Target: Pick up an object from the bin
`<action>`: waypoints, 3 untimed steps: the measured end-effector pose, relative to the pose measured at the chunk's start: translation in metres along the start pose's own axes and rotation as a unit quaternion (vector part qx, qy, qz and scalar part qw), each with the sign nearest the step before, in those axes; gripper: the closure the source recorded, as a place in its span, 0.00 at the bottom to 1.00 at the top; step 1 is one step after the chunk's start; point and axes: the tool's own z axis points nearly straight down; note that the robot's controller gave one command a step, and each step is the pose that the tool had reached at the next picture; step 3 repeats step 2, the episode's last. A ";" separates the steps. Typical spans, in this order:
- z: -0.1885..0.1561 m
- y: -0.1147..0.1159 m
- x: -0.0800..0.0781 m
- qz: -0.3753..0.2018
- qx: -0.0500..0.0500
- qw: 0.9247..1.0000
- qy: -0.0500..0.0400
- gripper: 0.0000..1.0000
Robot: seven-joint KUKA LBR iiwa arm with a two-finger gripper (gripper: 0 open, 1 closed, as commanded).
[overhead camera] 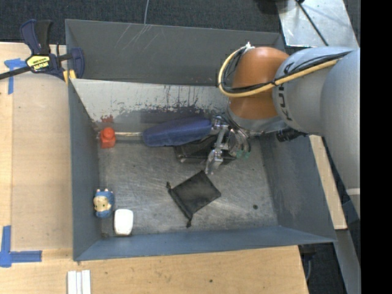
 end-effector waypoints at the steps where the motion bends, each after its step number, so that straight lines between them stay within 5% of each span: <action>1: -0.078 -0.002 -0.001 0.000 -0.006 1.000 0.001 1.00; 2: -0.120 -0.003 -0.001 0.000 -0.007 1.000 0.002 1.00; 3: -0.120 -0.003 -0.001 0.000 -0.007 1.000 0.002 1.00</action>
Offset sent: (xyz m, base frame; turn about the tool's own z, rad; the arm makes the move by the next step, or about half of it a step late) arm 0.0000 0.0002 0.0756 0.0000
